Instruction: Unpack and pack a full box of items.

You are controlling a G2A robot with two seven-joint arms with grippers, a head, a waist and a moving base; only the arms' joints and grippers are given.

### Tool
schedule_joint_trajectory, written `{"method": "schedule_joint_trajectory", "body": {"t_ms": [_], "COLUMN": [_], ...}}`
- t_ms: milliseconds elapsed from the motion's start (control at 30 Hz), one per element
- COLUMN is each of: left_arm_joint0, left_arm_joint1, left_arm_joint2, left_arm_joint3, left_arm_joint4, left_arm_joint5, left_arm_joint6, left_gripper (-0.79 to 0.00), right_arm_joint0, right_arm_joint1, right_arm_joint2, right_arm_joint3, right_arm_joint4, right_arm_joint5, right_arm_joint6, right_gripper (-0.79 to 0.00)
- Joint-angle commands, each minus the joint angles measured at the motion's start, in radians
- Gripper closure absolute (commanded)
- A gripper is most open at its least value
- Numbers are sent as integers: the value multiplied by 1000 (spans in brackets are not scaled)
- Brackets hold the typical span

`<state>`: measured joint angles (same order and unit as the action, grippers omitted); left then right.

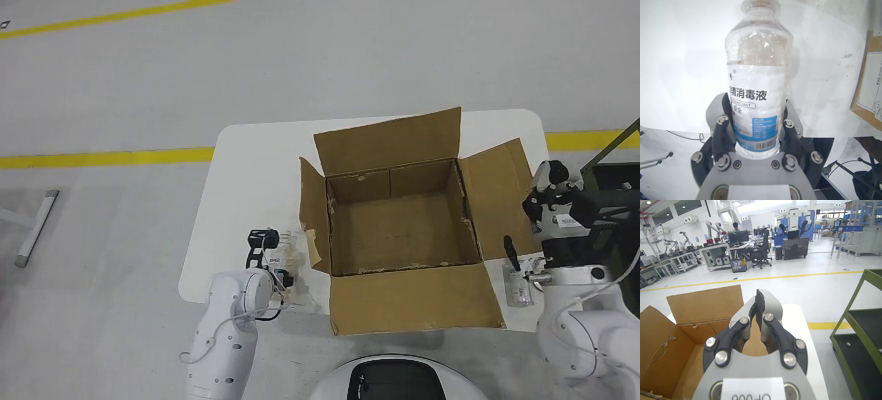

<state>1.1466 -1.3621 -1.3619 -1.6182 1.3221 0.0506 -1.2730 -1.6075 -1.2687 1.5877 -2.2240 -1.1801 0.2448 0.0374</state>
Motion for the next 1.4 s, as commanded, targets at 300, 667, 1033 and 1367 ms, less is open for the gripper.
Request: {"method": "schedule_joint_trajectory", "body": {"t_ms": [300,667,1033,1367], "left_arm_joint0": [30,61,43,34], "left_arm_joint1": [11,27,39,49], "left_arm_joint2": [-39,-126,-180,-172], "left_arm_joint3": [-86,-277,-426,-470], "left_arm_joint4": [-35,-114,-198,-198], "left_arm_joint5": [-23,-38,-10,8], "left_arm_joint6": [-9,-60,-107,-115], "left_gripper": [0,0,0,0], "right_arm_joint0": [50,-17,-44,-50], "right_arm_joint1": [-5,-8,-11,-18], "right_arm_joint2": [241,318,159,30], "right_arm_joint3": [9,84,96,87], "right_arm_joint4": [308,593,517,485], "right_arm_joint5": [63,-20,-74,-59], "right_arm_joint6": [115,312,322,296], "right_gripper": [-480,-456,-117,0]}}
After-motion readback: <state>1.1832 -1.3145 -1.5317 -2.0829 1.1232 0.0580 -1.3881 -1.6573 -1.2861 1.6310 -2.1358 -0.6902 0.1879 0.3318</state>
